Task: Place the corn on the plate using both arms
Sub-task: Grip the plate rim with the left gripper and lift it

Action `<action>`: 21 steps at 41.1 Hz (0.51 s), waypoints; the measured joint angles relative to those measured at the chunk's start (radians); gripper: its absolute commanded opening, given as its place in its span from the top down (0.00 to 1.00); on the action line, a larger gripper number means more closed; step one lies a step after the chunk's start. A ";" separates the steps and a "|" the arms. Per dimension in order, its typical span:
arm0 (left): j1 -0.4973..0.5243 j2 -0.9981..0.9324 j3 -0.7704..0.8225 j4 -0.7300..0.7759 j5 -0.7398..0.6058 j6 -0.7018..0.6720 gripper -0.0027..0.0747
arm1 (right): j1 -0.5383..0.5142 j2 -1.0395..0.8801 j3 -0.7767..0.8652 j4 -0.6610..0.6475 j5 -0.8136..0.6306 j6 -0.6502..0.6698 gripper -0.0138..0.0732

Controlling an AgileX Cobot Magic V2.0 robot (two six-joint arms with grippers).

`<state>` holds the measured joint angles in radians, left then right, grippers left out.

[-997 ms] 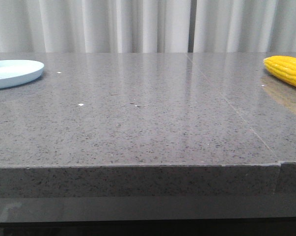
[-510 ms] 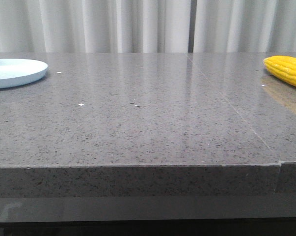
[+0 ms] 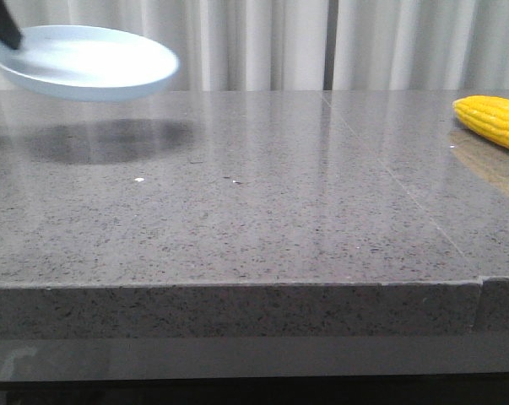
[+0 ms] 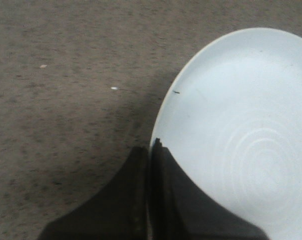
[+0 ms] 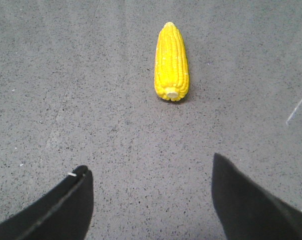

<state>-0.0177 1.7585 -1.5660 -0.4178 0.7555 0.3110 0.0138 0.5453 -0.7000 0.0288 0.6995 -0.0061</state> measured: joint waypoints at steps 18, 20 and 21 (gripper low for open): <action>-0.251 0.010 0.000 -0.003 -0.046 0.001 0.99 | 0.000 0.000 0.000 0.000 0.000 0.000 0.23; -0.269 0.020 0.000 -0.003 -0.052 0.001 0.99 | 0.000 0.000 0.000 0.000 0.000 0.000 0.23; -0.278 0.028 0.000 -0.003 -0.054 0.001 0.99 | 0.000 0.000 0.000 0.000 0.000 0.000 0.23</action>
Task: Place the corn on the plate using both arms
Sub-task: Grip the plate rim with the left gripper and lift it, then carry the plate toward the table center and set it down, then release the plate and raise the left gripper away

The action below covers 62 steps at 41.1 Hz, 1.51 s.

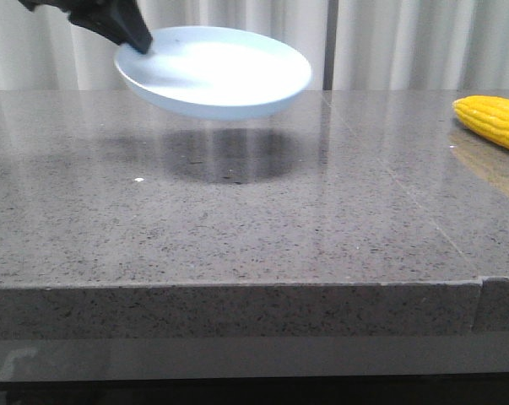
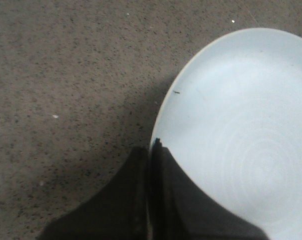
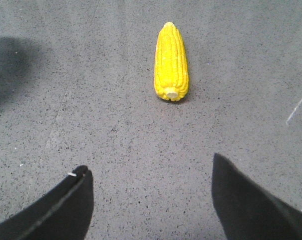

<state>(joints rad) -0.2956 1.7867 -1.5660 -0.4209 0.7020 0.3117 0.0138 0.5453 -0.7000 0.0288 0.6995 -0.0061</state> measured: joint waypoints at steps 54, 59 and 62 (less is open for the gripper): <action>-0.169 -0.125 -0.007 0.448 0.192 -0.205 0.45 | 0.000 0.000 0.000 -0.002 0.000 0.000 0.23; -0.229 -0.219 0.014 0.545 0.236 -0.282 0.45 | 0.000 0.000 0.000 -0.002 0.000 0.000 0.23; -0.257 -0.284 0.043 0.559 0.243 -0.300 0.45 | 0.000 0.000 0.000 -0.002 0.000 0.000 0.23</action>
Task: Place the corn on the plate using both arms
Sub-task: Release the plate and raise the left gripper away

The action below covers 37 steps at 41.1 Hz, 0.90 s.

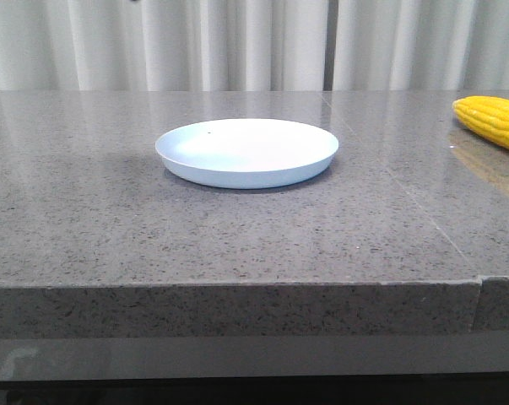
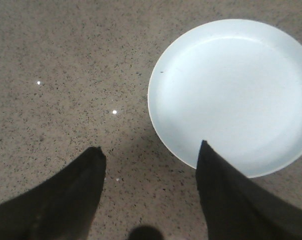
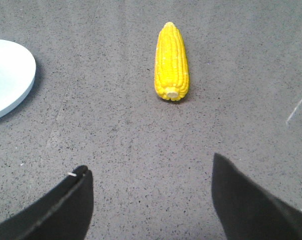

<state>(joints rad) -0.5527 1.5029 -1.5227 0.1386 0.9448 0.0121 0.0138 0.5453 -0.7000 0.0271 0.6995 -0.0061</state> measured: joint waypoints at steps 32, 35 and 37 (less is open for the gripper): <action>-0.042 -0.747 0.633 0.008 -0.101 -0.088 0.45 | 0.000 0.000 0.000 0.000 0.000 0.000 0.23; -0.042 -0.782 0.664 0.008 -0.107 -0.088 0.45 | 0.000 0.000 0.000 0.000 0.000 0.000 0.23; -0.042 -0.793 0.675 0.008 -0.110 -0.088 0.45 | 0.000 0.000 0.000 0.000 0.000 0.000 0.23</action>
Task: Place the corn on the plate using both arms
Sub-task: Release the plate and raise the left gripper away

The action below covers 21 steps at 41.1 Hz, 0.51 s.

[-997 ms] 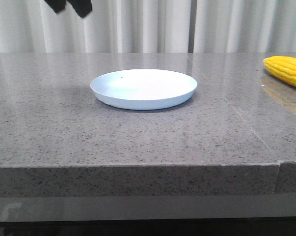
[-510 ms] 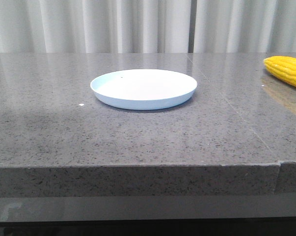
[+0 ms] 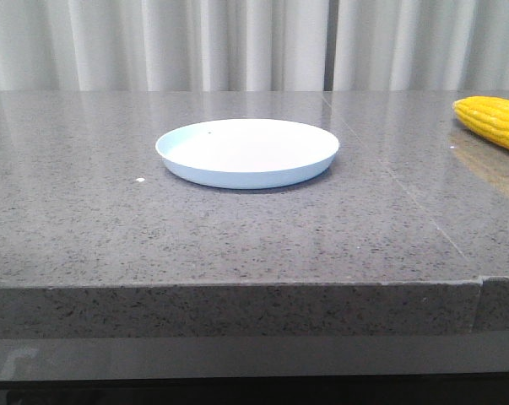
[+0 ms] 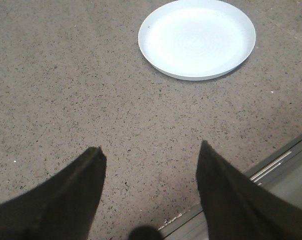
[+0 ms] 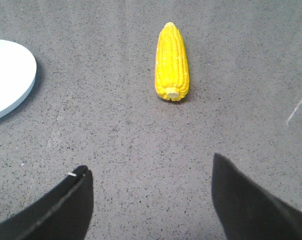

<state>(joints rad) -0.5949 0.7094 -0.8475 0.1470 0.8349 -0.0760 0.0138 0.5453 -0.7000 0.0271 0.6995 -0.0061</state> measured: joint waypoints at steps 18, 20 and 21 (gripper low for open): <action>0.000 -0.012 0.009 0.000 -0.015 -0.001 0.45 | 0.000 0.038 -0.015 -0.002 0.011 0.000 0.19; 0.000 -0.012 0.009 0.000 -0.015 -0.001 0.45 | 0.000 0.067 -0.031 -0.004 0.020 0.000 0.15; 0.000 -0.012 0.009 0.000 -0.015 -0.001 0.45 | 0.000 0.082 -0.043 -0.006 0.025 0.000 0.12</action>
<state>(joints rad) -0.5949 0.6975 -0.8385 0.1470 0.8198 -0.0774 0.0138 0.6274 -0.7434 0.0208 0.7241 -0.0061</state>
